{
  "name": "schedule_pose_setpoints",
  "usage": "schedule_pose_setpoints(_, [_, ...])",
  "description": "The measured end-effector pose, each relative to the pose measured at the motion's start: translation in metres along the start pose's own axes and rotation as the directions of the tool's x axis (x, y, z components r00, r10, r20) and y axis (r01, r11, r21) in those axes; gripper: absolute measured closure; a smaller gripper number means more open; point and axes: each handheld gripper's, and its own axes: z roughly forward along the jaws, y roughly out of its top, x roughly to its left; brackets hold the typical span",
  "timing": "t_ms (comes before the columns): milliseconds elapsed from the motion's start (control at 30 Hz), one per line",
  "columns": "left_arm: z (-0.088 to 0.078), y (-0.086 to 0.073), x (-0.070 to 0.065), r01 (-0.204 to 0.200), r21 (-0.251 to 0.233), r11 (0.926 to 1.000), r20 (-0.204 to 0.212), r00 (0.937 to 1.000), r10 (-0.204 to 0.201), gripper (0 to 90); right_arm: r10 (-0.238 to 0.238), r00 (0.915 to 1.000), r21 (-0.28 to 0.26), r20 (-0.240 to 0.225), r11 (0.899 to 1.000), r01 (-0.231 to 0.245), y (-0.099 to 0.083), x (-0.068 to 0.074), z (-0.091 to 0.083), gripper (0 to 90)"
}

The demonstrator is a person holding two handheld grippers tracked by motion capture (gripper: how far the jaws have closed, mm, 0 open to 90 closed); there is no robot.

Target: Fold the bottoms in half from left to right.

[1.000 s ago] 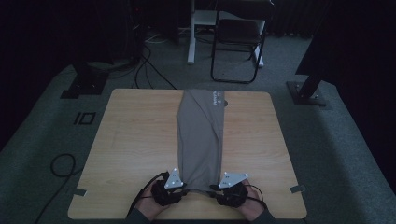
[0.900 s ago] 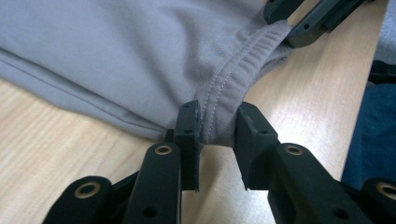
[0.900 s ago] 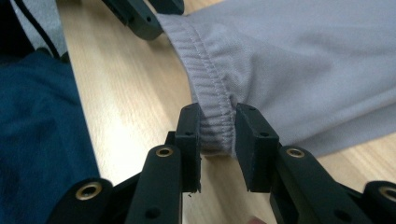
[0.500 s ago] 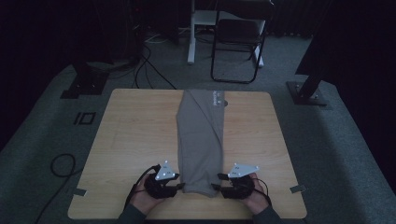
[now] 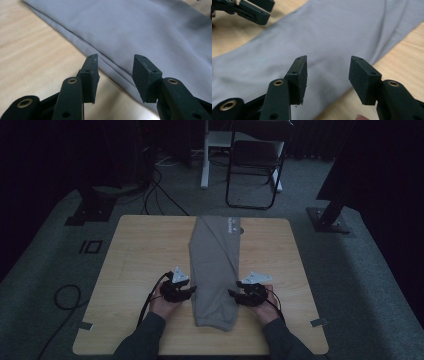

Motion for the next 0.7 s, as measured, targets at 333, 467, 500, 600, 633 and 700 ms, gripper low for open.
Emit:
schedule_pose_setpoints(333, [0.033, 0.029, 0.029, 0.077, -0.021, 0.9968, -0.08, 0.9937, -0.078, 53.3, 0.077, 0.9862, 0.003, 0.147, 0.997, -0.078, 0.026, -0.036, 0.042, 46.2])
schedule_pose_setpoints(467, [0.047, 0.041, 0.042, 0.114, -0.02, 0.9933, -0.127, 0.9851, -0.115, 53.3, 0.097, 0.9744, -0.008, 0.203, 0.995, -0.097, 0.039, -0.05, 0.056, 46.3])
schedule_pose_setpoints(500, [0.051, 0.043, 0.047, 0.129, -0.022, 0.9914, -0.131, 0.9827, -0.131, 53.0, 0.102, 0.9719, -0.009, 0.212, 0.995, -0.103, 0.042, -0.053, 0.059, 46.5])
schedule_pose_setpoints(600, [0.062, 0.05, 0.058, 0.178, -0.023, 0.9838, -0.152, 0.972, -0.179, 52.8, 0.109, 0.9633, -0.008, 0.245, 0.994, -0.11, 0.051, -0.063, 0.07, 46.4])
schedule_pose_setpoints(633, [0.064, 0.051, 0.059, 0.183, -0.022, 0.9829, -0.156, 0.9705, -0.184, 52.7, 0.114, 0.9614, -0.004, 0.25, 0.993, -0.117, 0.054, -0.067, 0.076, 46.5])
schedule_pose_setpoints(700, [0.071, 0.054, 0.062, 0.195, -0.014, 0.9808, -0.155, 0.9686, -0.194, 52.7, 0.126, 0.9609, 0.0, 0.246, 0.991, -0.131, 0.058, -0.072, 0.083, 46.4])
